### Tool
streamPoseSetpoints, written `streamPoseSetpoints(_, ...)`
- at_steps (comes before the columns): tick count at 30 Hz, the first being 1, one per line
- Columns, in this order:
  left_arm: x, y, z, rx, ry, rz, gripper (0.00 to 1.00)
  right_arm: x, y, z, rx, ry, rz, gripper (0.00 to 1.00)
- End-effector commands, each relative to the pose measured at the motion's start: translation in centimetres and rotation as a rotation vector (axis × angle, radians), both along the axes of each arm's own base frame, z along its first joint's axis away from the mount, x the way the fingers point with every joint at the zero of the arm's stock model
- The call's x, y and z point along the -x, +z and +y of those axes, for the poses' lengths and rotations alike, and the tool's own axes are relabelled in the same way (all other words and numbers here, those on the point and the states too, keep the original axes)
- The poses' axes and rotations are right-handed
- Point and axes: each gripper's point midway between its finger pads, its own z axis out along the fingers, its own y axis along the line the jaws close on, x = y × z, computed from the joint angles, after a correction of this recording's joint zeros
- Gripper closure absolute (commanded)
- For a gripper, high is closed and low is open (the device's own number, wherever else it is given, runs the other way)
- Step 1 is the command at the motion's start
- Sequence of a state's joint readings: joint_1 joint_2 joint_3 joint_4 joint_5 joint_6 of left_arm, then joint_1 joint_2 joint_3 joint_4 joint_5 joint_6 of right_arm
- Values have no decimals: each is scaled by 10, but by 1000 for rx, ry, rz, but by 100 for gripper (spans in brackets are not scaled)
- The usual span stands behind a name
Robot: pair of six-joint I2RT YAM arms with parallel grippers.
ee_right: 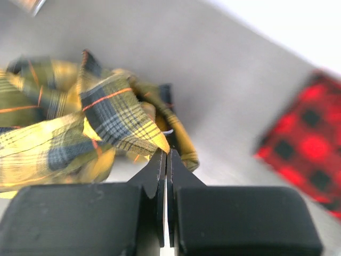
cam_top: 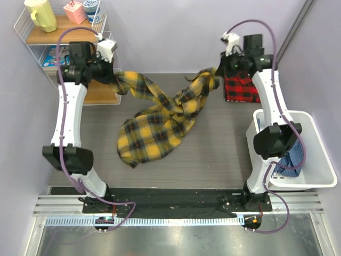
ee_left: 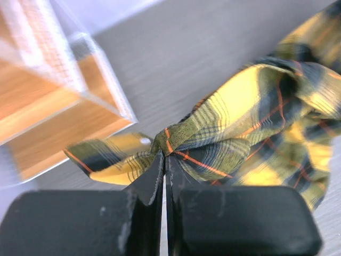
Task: Fold and stack the long sleeve shirts
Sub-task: Flatten the shirt out
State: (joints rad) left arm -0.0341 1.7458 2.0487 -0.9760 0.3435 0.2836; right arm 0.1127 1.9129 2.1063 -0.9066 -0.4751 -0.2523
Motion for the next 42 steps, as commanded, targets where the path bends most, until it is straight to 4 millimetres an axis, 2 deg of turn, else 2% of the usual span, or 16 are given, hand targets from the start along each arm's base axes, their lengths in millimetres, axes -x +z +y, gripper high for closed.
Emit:
streamPoseSetpoints(1, 31, 62, 34, -41, 90, -169, 100, -2, 83, -54, 18, -138, -194, 99)
streamPoseSetpoints(2, 35, 52, 37, -65, 82, -159, 100, 2, 84, -57, 17, -143, -193, 99)
streamPoseSetpoints(4, 56, 68, 42, -85, 97, -219, 100, 17, 82, -69, 18, -157, -166, 99)
streamPoseSetpoints(9, 82, 86, 60, -88, 226, -346, 100, 69, 69, -54, -45, -108, -95, 99)
streamPoseSetpoints(13, 114, 142, 86, -64, 408, -555, 100, 121, 63, -48, -57, -74, -114, 99)
streamPoseSetpoints(15, 124, 166, 88, -37, 433, -637, 100, 151, 81, -47, -48, -47, -200, 99)
streamPoseSetpoints(16, 130, 180, 85, -20, 426, -672, 100, 158, 64, -49, -38, -58, -167, 99)
streamPoseSetpoints(18, 131, 189, 69, 29, 348, -677, 100, 176, 48, -57, -12, -112, -124, 99)
streamPoseSetpoints(19, 135, 197, 58, 60, 293, -671, 100, 181, 19, -64, 25, -140, -51, 98)
streamPoseSetpoints(20, 133, 190, 37, 88, 175, -633, 100, 186, 2, -69, 56, -146, -17, 90)
streamPoseSetpoints(22, 157, 184, -24, 207, -186, -574, 100, 196, -30, -73, 102, -125, 66, 56)
streamPoseSetpoints(24, 172, 171, -56, 292, -355, -529, 100, 197, -38, -72, 130, -63, 82, 20)
streamPoseSetpoints(27, 194, 159, -92, 320, -562, -515, 100, 184, -17, -59, 87, 15, 18, 6)
streamPoseSetpoints(32, 202, 151, -107, 306, -691, -555, 100, 162, -2, 12, -98, 257, -28, 0)
streamPoseSetpoints(36, 208, 166, -112, 312, -754, -644, 99, 155, -24, 67, -93, 390, -31, 0)
streamPoseSetpoints(42, 224, 187, -120, 357, -849, -704, 96, 127, -73, 114, -100, 490, 64, 5)
